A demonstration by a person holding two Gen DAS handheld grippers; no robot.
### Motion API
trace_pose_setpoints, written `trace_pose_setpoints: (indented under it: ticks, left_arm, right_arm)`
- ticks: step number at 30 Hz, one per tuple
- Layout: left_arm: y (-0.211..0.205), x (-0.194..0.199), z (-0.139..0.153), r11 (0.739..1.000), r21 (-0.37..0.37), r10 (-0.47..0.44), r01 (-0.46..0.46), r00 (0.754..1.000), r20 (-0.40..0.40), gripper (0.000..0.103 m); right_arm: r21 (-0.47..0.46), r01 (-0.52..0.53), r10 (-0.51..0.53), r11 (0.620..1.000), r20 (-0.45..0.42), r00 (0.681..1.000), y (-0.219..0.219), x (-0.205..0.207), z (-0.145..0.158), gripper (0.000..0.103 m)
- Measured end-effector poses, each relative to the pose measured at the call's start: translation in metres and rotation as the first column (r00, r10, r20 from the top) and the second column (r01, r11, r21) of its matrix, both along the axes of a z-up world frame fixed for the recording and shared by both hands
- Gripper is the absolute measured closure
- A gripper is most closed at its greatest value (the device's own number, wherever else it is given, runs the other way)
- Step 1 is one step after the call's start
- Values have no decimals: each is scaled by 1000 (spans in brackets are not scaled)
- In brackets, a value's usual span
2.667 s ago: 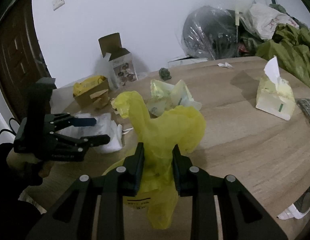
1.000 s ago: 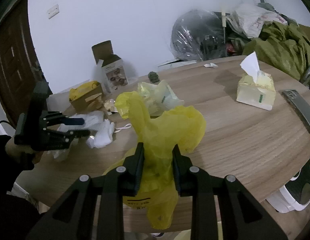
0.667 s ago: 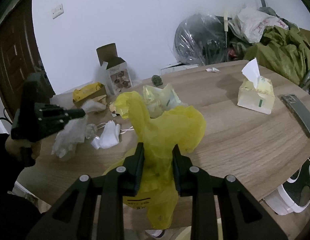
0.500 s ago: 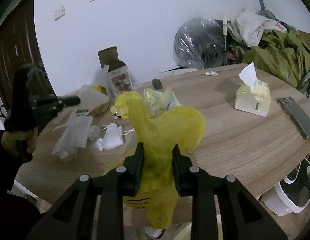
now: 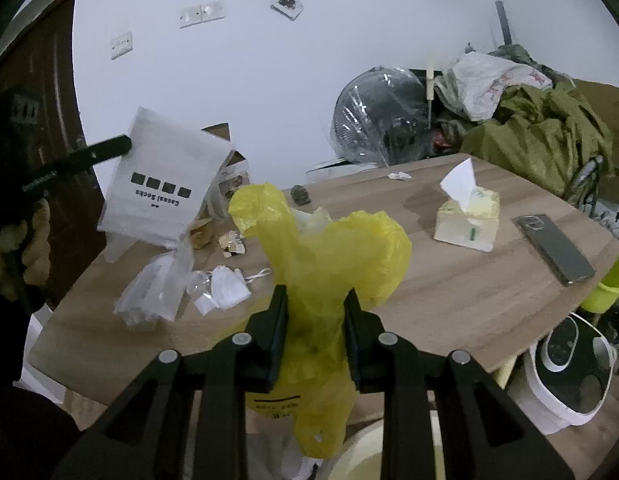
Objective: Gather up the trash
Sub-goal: 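Carry the yellow bag with the right gripper while the left gripper grasps a white packet, then lower the yellow bag into the cream bucket and open the right gripper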
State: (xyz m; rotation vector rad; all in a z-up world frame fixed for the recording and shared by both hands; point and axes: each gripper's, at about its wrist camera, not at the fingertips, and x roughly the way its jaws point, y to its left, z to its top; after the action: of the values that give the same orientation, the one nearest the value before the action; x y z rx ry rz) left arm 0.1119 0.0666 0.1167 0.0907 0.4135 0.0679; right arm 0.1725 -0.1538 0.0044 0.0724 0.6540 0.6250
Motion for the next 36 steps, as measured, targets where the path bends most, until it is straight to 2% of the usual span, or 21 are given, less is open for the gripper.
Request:
trace_pose_setpoints:
  ticks: [5,11,13,21,24,26,28,30,36]
  left_arm:
    - [-32,-4,2,992,-26,-121,122,992,43,103]
    - [-63,1,-7,959,-103,-260,263,965,43,103]
    - [-73,3,-14,938,-143,-314,316,949,37,103]
    - [-120,21,-45,846,-187,-507,499,862,7,103]
    - [-139,25,-56,828,-176,-543,532,839,-19,103]
    - [-149,29,-65,819,-186,-559,543,828,-41,103]
    - [-157,33,-76,812,-195,-570,549,819,-67,103]
    - [-163,40,-86,808,-212,-578,550,811,-97,103]
    - [-178,57,-114,786,-256,-609,563,778,-156,103]
  right_arm:
    - [-29,42,-42,999,-7,999,-21,-14,5,79]
    - [-91,108,-111,990,-33,993,-49,-34,2,79]
    - [-114,130,-137,985,-52,989,-60,-42,-3,79]
    - [-173,166,-198,971,-186,962,-92,-59,-45,79]
    - [-205,167,-214,965,-236,948,-97,-61,-66,79]
    - [-232,180,-237,956,-248,939,-98,-60,-78,73]
    - [-242,212,-276,947,-272,922,-104,-60,-89,57]
    - [-239,245,-309,940,-288,906,-113,-58,-97,49]
    - [-248,277,-347,928,-306,887,-133,-67,-104,49]
